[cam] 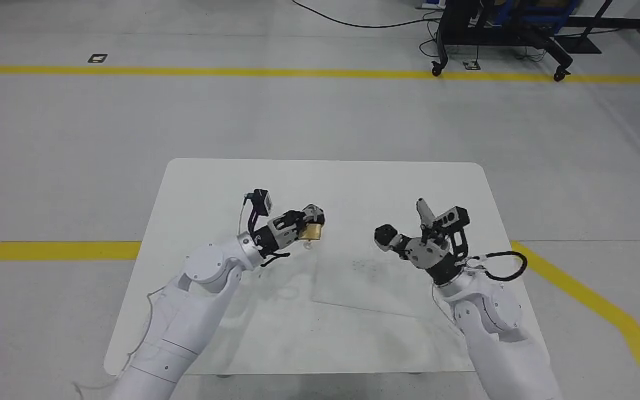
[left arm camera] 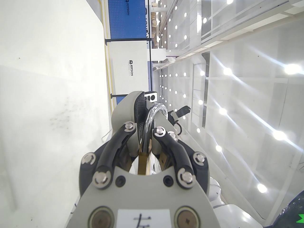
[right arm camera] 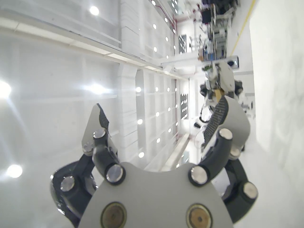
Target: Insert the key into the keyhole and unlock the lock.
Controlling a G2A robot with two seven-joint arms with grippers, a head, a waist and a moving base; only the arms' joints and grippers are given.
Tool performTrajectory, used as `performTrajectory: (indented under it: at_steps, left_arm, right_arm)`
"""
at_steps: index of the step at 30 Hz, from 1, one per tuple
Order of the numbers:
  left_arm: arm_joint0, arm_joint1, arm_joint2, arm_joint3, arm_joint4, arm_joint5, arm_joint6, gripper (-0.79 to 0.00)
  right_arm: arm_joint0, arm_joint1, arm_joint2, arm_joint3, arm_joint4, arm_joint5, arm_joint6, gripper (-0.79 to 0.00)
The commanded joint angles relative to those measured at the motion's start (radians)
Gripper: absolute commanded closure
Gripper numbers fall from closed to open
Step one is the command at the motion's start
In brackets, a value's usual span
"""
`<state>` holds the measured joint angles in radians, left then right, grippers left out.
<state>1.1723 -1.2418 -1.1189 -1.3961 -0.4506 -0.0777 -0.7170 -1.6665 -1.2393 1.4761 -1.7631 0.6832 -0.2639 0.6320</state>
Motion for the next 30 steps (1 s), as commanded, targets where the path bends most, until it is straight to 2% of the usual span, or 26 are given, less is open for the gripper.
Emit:
performTrajectory:
  at_steps: [1,4,7,8,13,19,24,27,30]
  left_arm:
    - [-0.005,-0.001,0.007,0.004,0.010,0.011,0.003,0.000]
    - [-0.019,-0.003,0.022,0.018,0.033,0.042,0.008,0.000]
    - [-0.041,-0.005,0.030,0.039,0.040,0.085,0.013,0.000]
    - [-0.042,-0.006,0.031,0.039,0.034,0.087,0.012,0.000]
    - [-0.042,-0.006,0.031,0.039,0.034,0.087,0.012,0.000]
    - [-0.058,-0.003,0.058,-0.028,0.132,0.245,0.047,0.000]
    - [-0.124,-0.024,0.225,-0.034,0.362,0.396,0.095,0.000]
    - [-0.186,-0.046,0.314,0.013,0.418,0.461,0.073,0.000]
    - [-0.225,-0.062,0.359,0.059,0.442,0.491,0.074,0.000]
  right_arm:
    - [-0.038,0.000,0.017,-0.012,-0.118,-0.125,-0.066,-0.785]
    - [-0.079,-0.006,0.040,-0.021,-0.345,-0.257,-0.254,-0.785]
    - [-0.092,-0.018,0.043,-0.017,-0.447,-0.351,-0.444,-0.785]
    - [-0.095,-0.020,0.039,-0.014,-0.450,-0.369,-0.470,-0.785]
    - [-0.095,-0.020,0.039,-0.014,-0.450,-0.369,-0.470,-0.785]
    - [-0.095,-0.020,0.039,-0.014,-0.450,-0.369,-0.470,-0.785]
    - [-0.095,-0.020,0.039,-0.014,-0.450,-0.369,-0.470,-0.785]
    - [-0.095,-0.020,0.039,-0.014,-0.450,-0.369,-0.470,-0.785]
    - [-0.095,-0.020,0.039,-0.014,-0.450,-0.369,-0.470,-0.785]
